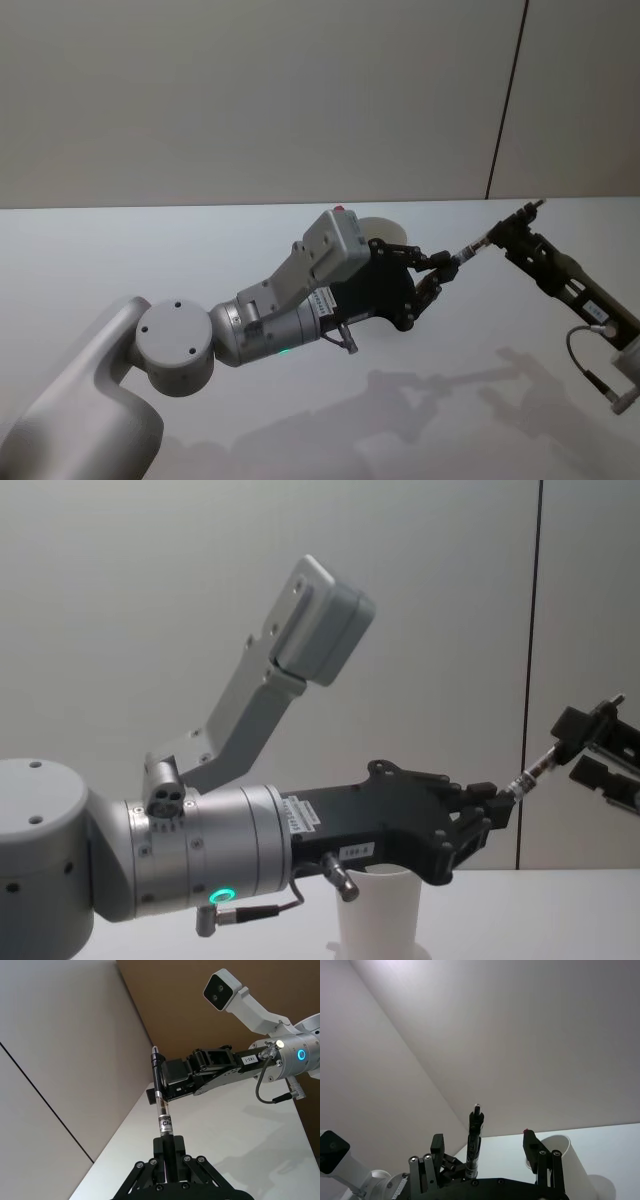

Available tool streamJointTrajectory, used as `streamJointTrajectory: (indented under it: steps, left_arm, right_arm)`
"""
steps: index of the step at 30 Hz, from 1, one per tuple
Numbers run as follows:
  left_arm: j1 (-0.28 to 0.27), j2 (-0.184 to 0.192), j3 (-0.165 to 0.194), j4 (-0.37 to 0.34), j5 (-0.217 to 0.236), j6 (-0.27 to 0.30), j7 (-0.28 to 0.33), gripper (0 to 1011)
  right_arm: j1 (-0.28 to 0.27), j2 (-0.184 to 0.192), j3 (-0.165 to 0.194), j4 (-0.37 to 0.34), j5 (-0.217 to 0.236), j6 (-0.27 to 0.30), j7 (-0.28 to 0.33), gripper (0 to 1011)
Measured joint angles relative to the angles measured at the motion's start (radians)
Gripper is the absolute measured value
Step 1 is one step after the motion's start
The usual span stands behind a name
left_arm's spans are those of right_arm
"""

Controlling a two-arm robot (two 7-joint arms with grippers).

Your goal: Place the pen into the pen holder.

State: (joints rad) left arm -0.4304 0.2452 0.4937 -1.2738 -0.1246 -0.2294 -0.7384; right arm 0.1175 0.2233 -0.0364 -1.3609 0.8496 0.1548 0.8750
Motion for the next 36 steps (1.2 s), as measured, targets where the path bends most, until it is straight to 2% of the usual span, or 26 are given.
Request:
streamJointTrajectory:
  steps: [4,8,20,21,22,25,26,29,32,36]
  left_arm:
    - [0.0,0.0,0.0,0.0,0.0,0.0,0.0,132]
    - [0.0,0.0,0.0,0.0,0.0,0.0,0.0,132]
    - [0.0,0.0,0.0,0.0,0.0,0.0,0.0,132]
    - [0.0,0.0,0.0,0.0,0.0,0.0,0.0,132]
    - [0.0,0.0,0.0,0.0,0.0,0.0,0.0,132]
    - [0.0,0.0,0.0,0.0,0.0,0.0,0.0,132]
    - [0.0,0.0,0.0,0.0,0.0,0.0,0.0,132]
    - [0.0,0.0,0.0,0.0,0.0,0.0,0.0,132]
    - [0.0,0.0,0.0,0.0,0.0,0.0,0.0,132]
    - [0.0,0.0,0.0,0.0,-0.002,-0.001,0.0,132]
  right_arm:
    - [0.002,0.002,-0.003,0.004,0.009,-0.002,0.005,963]
    - [0.003,0.004,-0.005,0.006,0.016,-0.003,0.009,863]
    - [0.004,0.01,-0.01,0.006,0.042,-0.006,0.019,476]
    - [0.004,0.01,-0.011,0.005,0.046,-0.007,0.02,476]
    - [0.004,0.011,-0.011,0.005,0.048,-0.007,0.02,409]
    - [0.003,0.013,-0.012,0.003,0.057,-0.008,0.022,304]
    - [0.003,0.013,-0.012,0.002,0.059,-0.008,0.023,304]
    - [0.002,0.016,-0.013,-0.002,0.071,-0.009,0.024,165]
    - [0.001,0.017,-0.014,-0.003,0.076,-0.009,0.025,123]
    - [0.001,0.019,-0.016,-0.005,0.085,-0.009,0.026,120]
